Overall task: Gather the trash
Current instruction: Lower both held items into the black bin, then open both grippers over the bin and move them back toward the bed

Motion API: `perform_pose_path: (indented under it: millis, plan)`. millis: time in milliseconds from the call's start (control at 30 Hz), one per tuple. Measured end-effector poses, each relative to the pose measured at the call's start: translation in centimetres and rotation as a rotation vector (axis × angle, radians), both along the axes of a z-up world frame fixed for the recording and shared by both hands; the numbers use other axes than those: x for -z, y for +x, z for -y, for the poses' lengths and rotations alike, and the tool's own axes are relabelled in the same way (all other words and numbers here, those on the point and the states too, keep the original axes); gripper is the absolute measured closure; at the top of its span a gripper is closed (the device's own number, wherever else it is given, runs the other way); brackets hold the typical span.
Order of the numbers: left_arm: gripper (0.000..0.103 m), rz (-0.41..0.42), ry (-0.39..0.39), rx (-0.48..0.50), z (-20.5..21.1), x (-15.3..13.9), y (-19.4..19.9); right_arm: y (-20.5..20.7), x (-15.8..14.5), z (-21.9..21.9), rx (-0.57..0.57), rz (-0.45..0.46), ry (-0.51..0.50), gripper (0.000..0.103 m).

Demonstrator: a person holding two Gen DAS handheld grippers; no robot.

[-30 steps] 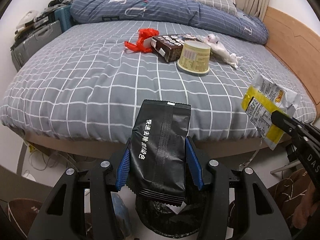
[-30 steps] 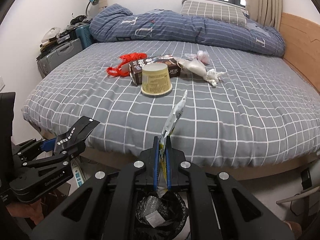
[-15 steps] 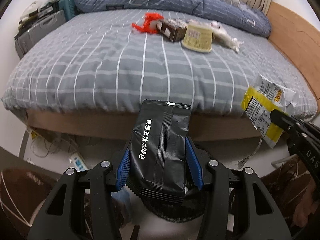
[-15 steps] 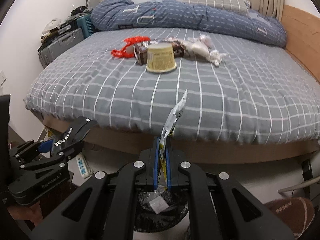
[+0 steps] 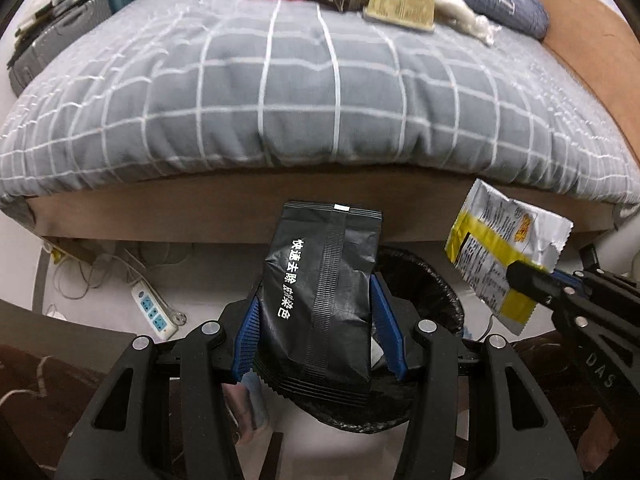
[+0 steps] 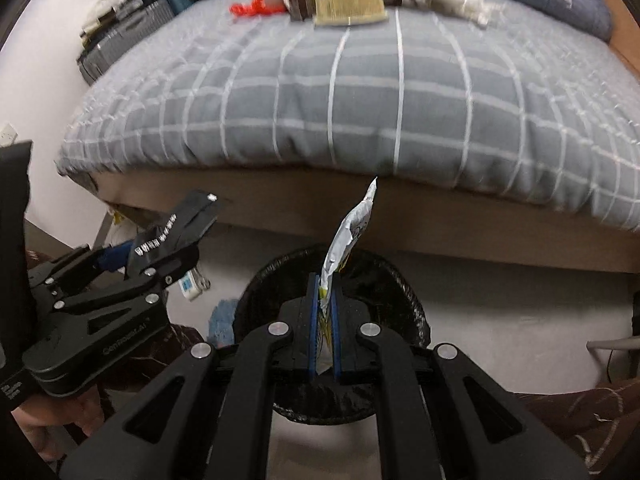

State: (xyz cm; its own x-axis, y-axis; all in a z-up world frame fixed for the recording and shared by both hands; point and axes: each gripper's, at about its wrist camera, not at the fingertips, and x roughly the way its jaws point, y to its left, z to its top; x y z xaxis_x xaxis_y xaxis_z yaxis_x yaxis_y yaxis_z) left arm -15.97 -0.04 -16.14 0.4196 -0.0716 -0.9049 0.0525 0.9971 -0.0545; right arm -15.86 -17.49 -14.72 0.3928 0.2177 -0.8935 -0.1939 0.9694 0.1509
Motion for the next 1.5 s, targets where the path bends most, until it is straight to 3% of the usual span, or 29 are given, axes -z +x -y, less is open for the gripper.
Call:
perform_pose_path:
  millis: [200,500,633,833,933,1067,1300,1367,1500]
  plan:
    - [0.053,-0.053,0.013,-0.020,-1.1,2.6,0.6,1.0,2.3,-1.7,-0.028,-0.060,-0.019,0.098]
    - [0.053,-0.085,0.022,-0.069,-3.4,3.7,0.2,1.7,4.9,-4.2,-0.065,-0.108,-0.055,0.095]
    - [0.053,-0.098,0.022,-0.077,-3.9,4.2,0.1,1.7,5.7,-4.5,-0.070,-0.121,-0.076,0.083]
    - [0.053,-0.103,0.021,-0.075,-3.4,3.9,0.3,1.7,5.3,-3.7,-0.043,-0.090,-0.076,0.054]
    - [0.053,-0.110,0.020,-0.060,-2.8,4.2,0.2,1.6,4.7,-2.9,-0.021,-0.066,-0.084,0.048]
    - [0.053,-0.115,0.014,-0.028,-1.5,4.3,0.4,1.5,4.0,-1.0,0.013,-0.031,-0.104,0.033]
    - [0.053,-0.114,0.006,0.026,1.7,4.1,0.8,1.1,3.3,3.3,0.098,0.002,-0.101,0.022]
    - [0.053,-0.114,0.005,0.044,2.7,4.1,0.9,1.0,3.2,4.3,0.128,0.009,-0.106,0.014]
    - [0.053,-0.120,0.006,0.077,4.4,4.4,1.0,0.7,2.7,6.3,0.172,0.041,-0.119,0.012]
